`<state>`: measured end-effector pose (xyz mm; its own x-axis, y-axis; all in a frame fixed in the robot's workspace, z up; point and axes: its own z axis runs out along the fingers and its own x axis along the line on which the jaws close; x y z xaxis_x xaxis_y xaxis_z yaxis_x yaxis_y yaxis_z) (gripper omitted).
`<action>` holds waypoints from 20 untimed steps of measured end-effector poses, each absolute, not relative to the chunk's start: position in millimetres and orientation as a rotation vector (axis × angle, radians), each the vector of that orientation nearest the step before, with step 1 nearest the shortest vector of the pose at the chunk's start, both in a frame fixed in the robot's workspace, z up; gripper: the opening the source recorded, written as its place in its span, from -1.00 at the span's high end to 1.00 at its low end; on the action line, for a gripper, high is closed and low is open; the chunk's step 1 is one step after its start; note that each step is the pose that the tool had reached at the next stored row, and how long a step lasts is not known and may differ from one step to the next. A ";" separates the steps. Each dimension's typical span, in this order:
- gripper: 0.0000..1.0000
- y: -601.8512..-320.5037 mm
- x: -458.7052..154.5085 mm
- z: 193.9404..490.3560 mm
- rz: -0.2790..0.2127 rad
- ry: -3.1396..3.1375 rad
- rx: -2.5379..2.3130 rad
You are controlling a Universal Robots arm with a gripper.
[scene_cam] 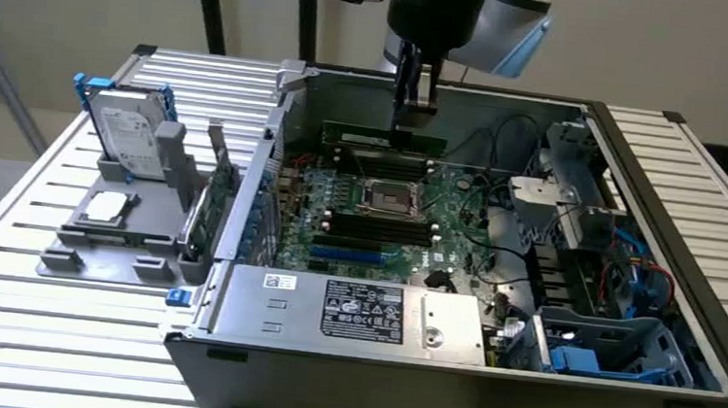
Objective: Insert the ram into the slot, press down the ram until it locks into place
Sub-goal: 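Insert the ram into the slot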
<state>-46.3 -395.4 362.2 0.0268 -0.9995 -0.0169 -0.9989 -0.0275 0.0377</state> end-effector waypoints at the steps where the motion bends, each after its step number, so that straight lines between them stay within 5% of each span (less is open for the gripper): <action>1: 0.73 -395.4 -46.3 362.2 -0.060 -2.180 2.240; 20: 0.73 -395.4 -30.0 352.8 -0.062 -2.179 2.239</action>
